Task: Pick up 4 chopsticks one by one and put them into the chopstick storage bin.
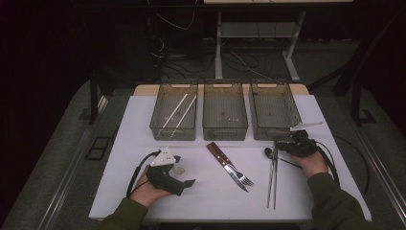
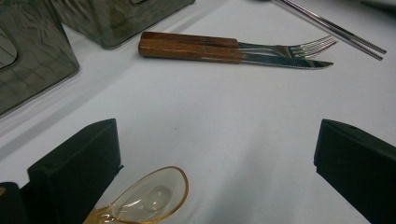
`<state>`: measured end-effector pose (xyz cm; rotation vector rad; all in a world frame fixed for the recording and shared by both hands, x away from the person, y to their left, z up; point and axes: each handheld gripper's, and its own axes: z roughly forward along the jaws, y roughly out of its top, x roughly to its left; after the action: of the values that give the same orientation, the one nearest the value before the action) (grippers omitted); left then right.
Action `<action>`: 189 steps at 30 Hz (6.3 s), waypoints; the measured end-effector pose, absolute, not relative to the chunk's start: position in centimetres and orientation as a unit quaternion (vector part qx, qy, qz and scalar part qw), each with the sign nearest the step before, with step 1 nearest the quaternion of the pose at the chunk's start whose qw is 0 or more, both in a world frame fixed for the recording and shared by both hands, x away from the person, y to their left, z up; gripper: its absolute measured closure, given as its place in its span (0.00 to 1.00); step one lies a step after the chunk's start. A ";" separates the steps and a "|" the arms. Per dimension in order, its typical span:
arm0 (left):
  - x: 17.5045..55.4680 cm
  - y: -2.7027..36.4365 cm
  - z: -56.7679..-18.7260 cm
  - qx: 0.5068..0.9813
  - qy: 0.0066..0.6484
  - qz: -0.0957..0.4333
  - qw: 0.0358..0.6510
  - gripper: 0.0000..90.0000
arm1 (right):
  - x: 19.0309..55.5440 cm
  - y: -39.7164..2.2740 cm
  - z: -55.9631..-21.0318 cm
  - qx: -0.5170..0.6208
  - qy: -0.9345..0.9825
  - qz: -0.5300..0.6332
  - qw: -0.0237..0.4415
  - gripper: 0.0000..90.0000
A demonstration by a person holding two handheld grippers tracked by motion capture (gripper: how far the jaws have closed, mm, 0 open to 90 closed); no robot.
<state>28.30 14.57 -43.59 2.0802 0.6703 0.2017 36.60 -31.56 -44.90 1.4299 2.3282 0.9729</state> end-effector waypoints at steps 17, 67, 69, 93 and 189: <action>28.3 14.6 -43.6 0.844 0.272 0.082 0.455 0.00 | 34.5 -32.1 -43.0 0.475 0.797 0.354 0.120 1.00; 28.4 14.6 -43.6 0.843 0.274 0.082 0.456 0.00 | 23.4 -28.7 -43.6 0.348 0.891 0.290 0.041 1.00; 28.4 14.6 -43.6 0.843 0.274 0.081 0.455 0.00 | 23.3 -29.1 -43.6 0.350 0.890 0.288 0.044 1.00; 28.4 14.7 -43.6 0.843 0.274 0.083 0.455 0.00 | 23.1 -33.9 -43.4 0.392 0.877 0.264 0.086 1.00; 28.4 14.8 -43.5 0.840 0.267 0.079 0.465 0.00 | 29.3 -34.5 -43.4 0.465 0.834 0.266 0.130 0.95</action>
<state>28.37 14.76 -43.51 2.0635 0.6559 0.1939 29.32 -34.50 -43.40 1.3495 2.4241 0.7735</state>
